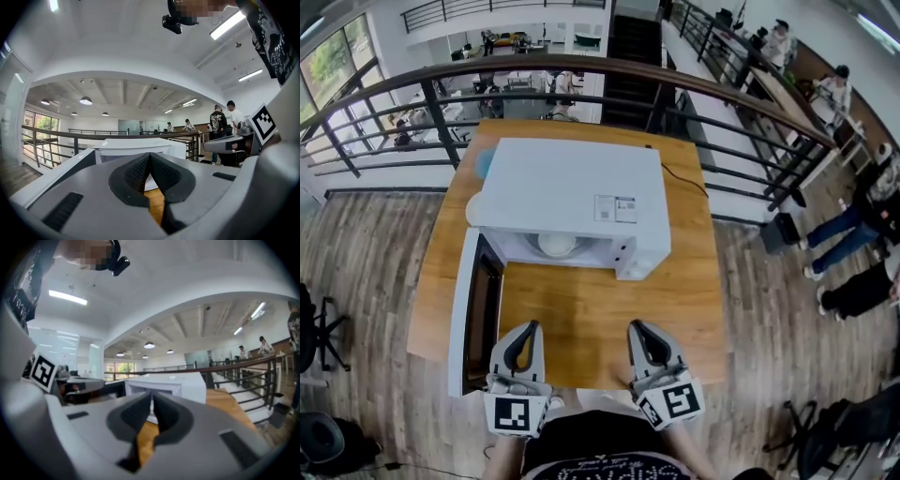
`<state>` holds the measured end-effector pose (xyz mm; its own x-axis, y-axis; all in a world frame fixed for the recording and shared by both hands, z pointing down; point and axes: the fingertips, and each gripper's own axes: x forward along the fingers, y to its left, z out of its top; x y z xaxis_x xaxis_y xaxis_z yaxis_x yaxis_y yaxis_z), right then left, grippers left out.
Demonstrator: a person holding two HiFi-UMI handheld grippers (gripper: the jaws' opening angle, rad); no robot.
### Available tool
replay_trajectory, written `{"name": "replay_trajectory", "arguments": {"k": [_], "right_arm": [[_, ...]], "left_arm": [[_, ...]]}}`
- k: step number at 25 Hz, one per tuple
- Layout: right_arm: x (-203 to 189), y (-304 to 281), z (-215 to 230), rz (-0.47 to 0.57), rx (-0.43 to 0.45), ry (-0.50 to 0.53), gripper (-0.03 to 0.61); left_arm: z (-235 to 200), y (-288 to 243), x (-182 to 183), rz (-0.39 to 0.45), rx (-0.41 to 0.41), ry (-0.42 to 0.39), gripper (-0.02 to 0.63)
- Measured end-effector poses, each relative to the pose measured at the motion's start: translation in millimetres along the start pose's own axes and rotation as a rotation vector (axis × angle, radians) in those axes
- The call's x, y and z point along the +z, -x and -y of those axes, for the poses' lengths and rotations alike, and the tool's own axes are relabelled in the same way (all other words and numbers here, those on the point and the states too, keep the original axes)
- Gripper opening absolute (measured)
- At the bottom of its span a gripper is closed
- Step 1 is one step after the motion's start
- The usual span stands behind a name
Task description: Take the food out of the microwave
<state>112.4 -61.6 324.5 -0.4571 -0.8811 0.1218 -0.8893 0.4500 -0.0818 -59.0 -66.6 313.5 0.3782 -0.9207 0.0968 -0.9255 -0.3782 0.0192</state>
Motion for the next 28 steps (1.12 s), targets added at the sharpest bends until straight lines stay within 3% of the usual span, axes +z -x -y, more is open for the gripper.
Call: {"name": "replay_trajectory", "arguments": {"k": [11, 28], "right_arm": [[-14, -37, 33, -0.055, 0.086, -0.014, 0.037], [-22, -73, 5, -0.079, 0.099, 0.012, 0.037]], "left_arm": [[-11, -44, -5, -0.03, 0.061, -0.003, 0.032], [-38, -68, -30, -0.078, -0.006, 0.043, 0.032]]}}
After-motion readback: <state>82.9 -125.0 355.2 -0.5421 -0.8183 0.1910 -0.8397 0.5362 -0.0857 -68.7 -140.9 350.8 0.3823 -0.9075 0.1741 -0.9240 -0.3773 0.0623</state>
